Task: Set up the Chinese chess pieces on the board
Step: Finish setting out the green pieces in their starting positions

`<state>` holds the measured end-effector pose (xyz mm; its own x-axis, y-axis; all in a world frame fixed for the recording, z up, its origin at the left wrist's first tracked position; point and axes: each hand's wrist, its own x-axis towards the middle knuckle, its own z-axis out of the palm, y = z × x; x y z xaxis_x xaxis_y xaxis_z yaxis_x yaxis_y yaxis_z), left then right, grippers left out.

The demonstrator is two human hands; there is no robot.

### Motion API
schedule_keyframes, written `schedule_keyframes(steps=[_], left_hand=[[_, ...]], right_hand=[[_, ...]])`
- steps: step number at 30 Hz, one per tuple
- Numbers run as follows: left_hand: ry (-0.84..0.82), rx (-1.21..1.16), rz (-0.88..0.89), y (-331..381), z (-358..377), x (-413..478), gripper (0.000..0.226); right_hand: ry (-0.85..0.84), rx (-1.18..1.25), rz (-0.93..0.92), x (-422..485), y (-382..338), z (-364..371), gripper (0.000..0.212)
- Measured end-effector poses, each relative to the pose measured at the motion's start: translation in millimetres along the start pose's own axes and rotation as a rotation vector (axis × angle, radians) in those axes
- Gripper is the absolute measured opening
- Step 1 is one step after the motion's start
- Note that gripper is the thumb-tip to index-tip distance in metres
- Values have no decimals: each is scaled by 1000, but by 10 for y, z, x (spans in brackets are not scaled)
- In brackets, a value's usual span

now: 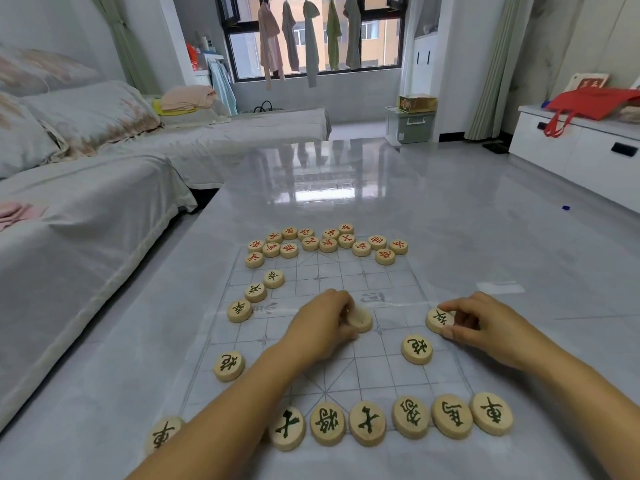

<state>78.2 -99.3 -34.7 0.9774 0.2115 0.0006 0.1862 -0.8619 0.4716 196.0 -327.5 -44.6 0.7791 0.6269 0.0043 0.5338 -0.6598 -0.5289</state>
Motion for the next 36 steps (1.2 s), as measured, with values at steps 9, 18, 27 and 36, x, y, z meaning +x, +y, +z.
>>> schedule_keyframes(steps=[9, 18, 27, 36], left_hand=[[-24, -215, -43, 150, 90, 31, 40], [-13, -232, -21, 185, 143, 20, 39], [-11, -200, -25, 213, 138, 17, 39], [-29, -193, -11, 198, 135, 0, 45]], right_hand=[[-24, -2, -5, 11, 19, 7, 37], [-27, 0, -2, 11, 25, 5, 37], [-9, 23, -3, -6, 12, 12, 35], [-16, 35, 10, -11, -4, 10, 33]])
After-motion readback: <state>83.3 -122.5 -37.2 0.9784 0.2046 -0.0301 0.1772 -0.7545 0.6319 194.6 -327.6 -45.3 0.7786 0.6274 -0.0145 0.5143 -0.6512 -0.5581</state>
